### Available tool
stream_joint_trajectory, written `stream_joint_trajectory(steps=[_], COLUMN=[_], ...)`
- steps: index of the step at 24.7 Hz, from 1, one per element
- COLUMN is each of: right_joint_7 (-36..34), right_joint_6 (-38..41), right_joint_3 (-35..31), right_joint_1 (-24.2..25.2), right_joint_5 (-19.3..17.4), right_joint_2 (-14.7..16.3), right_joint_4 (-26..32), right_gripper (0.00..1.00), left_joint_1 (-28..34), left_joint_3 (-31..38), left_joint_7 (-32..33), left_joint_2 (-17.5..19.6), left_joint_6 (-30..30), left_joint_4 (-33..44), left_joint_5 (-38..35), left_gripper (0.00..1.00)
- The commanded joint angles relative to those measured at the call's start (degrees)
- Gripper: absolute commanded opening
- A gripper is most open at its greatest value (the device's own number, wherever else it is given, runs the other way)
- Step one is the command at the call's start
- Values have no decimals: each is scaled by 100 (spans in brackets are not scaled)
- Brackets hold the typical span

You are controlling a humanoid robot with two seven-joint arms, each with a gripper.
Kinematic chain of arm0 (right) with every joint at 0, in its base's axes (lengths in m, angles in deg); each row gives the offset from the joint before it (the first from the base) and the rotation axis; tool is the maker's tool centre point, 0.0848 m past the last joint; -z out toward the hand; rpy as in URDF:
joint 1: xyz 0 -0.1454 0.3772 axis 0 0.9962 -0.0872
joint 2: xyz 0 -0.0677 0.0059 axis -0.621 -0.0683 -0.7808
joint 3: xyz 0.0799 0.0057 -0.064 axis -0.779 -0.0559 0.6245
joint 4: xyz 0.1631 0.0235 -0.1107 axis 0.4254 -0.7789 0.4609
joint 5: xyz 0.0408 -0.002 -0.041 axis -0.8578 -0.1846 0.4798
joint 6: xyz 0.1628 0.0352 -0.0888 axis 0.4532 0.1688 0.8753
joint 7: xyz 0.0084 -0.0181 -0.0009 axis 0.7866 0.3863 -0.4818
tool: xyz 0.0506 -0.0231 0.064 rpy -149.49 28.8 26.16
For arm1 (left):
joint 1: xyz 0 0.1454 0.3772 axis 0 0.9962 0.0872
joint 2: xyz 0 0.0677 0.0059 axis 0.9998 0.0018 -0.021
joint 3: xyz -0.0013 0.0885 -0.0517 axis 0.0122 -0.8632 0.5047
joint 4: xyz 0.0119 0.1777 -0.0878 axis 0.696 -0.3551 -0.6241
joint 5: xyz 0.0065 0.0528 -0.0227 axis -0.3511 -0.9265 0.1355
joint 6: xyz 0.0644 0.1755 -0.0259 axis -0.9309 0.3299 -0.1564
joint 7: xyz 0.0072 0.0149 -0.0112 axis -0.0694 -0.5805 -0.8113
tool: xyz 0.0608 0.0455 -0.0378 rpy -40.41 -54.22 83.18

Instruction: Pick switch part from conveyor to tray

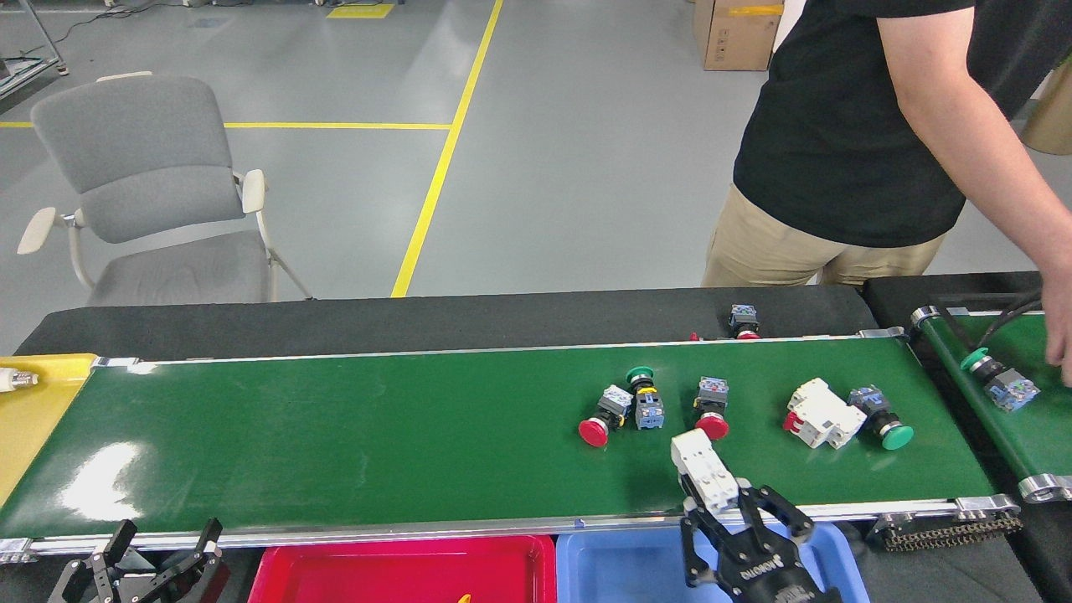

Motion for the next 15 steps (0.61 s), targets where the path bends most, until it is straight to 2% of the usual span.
stream_joint_trajectory(steps=[1, 4, 5, 7, 10, 13, 15], right_joint_7=[-356, -321, -286, -215, -22, 39, 198], right_joint_6=[739, 2295, 2751, 2989, 2813, 1671, 959], right_joint_3=[-422, -1389, -1705, -1925, -2092, -2145, -2119], right_joint_1=[170, 751, 882, 1005, 961, 698, 337], right_joint_5=[-223, -592, -628, -628, -645, -575, -338], right_joint_2=[61, -9, -88, -264, -475, -1046, -1249], right_joint_4=[88, 62, 36, -70, -96, -35, -26], right_gripper=[22, 35, 52, 100, 100, 100, 100], left_joint_1=[-17, -17, -17, -26, -123, -290, -536], left_joint_3=[22, -48, -92, -338, -997, -1894, -2474], left_joint_7=[-17, -17, -9, 0, 9, 44, 176], left_joint_2=[8, -1, -1, -1, -10, -10, -10], left_joint_6=[-4, -4, -12, -83, -347, -320, -232], left_joint_4=[98, 230, 309, 485, 784, 986, 960], left_joint_5=[9, 0, 0, -9, -26, -35, -229], left_gripper=[100, 100, 100, 100, 100, 100, 100])
